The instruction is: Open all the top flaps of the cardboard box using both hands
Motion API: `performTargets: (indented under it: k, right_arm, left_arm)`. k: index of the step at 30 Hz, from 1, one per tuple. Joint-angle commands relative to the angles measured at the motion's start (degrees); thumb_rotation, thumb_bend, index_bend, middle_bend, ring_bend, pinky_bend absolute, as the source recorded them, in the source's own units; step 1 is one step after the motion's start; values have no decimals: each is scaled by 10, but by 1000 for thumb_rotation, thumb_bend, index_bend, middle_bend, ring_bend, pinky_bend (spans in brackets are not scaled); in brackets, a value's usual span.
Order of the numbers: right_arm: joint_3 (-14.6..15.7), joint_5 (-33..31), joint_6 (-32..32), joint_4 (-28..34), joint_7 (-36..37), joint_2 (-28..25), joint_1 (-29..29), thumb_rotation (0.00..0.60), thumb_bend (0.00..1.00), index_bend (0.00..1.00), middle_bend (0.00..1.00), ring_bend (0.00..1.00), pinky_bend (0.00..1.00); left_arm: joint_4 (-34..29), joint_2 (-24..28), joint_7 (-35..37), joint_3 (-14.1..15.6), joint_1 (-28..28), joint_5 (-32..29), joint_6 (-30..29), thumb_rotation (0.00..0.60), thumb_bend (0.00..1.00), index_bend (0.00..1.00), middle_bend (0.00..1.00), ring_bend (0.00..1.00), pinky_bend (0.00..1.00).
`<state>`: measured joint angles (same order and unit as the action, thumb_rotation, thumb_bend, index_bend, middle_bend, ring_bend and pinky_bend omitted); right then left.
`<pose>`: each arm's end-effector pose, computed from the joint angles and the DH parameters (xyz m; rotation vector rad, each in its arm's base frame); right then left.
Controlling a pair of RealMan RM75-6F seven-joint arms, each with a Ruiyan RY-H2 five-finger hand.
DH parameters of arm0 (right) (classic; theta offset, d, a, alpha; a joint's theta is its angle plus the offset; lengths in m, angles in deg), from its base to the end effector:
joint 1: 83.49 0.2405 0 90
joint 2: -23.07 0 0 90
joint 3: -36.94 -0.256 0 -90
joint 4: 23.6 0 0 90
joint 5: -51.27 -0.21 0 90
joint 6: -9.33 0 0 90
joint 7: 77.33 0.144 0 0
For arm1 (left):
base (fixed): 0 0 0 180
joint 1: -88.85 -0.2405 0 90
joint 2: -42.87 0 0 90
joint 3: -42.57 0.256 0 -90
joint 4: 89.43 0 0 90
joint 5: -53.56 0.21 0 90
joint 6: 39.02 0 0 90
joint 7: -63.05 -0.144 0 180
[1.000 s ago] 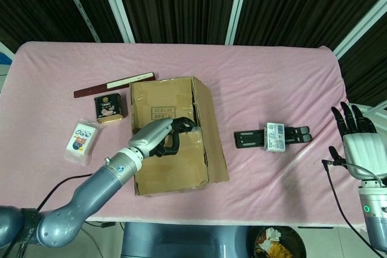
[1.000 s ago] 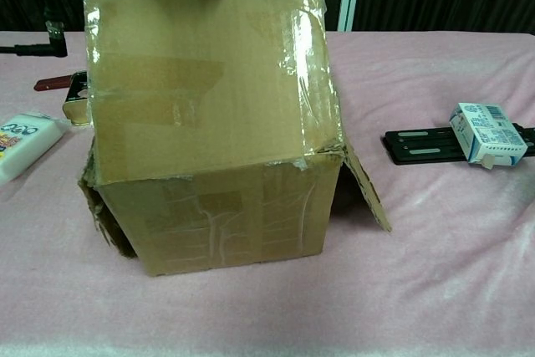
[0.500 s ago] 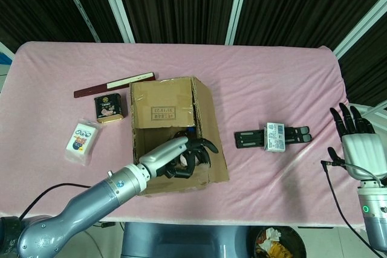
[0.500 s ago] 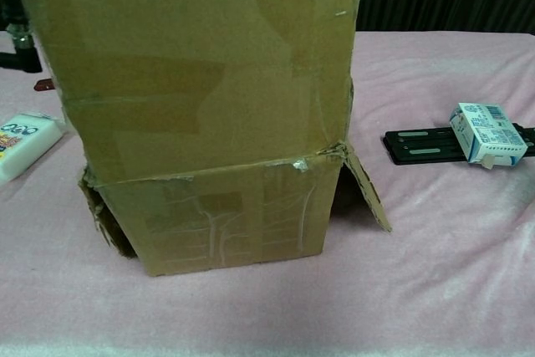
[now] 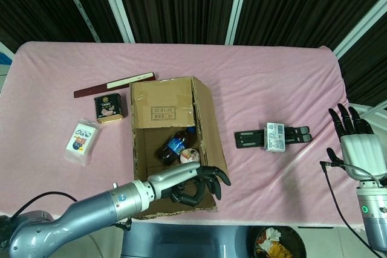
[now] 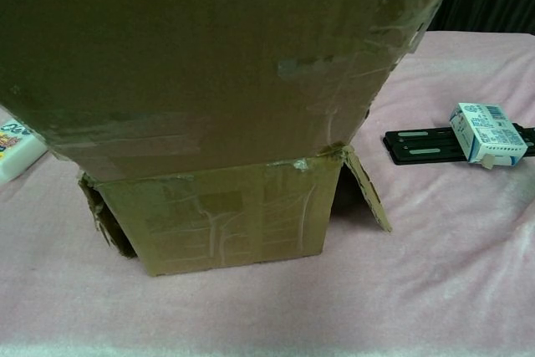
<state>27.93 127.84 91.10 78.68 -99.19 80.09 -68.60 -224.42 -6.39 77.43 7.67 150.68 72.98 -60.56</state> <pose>-0.2588 -0.2481 0.1964 1.4232 -0.5945 0.7561 0.0687 0.2398 0.1065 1.9741 2.1041 1.0131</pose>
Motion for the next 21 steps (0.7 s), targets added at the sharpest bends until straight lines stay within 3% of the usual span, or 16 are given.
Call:
performTargets:
  k: [1,14,17,21]
  right_arm:
    - [0,0,-1,0,0,0,0,600,339,0,0,0,231]
    - [0,1,-5,2,-2,0,-1,600,339,0,0,0,230]
    - [1,3,-6,1,-3,0,-1,600,339,0,0,0,230]
    - [1,4,-7,2,-4,0,-2,600,339,0,0,0,230]
  left_arm:
    - [0,6,17,1,-7,21,19,600,835,261,394,304,420]
    - [0,33,83,-5,-33,78,67,600,743,254,385,297,410]
    - [0,40,84,-3,-49,104,48,600,704,252,382,291,396]
    - [0,54,29,31,-79,174,-28,600,533,223,324,219,319]
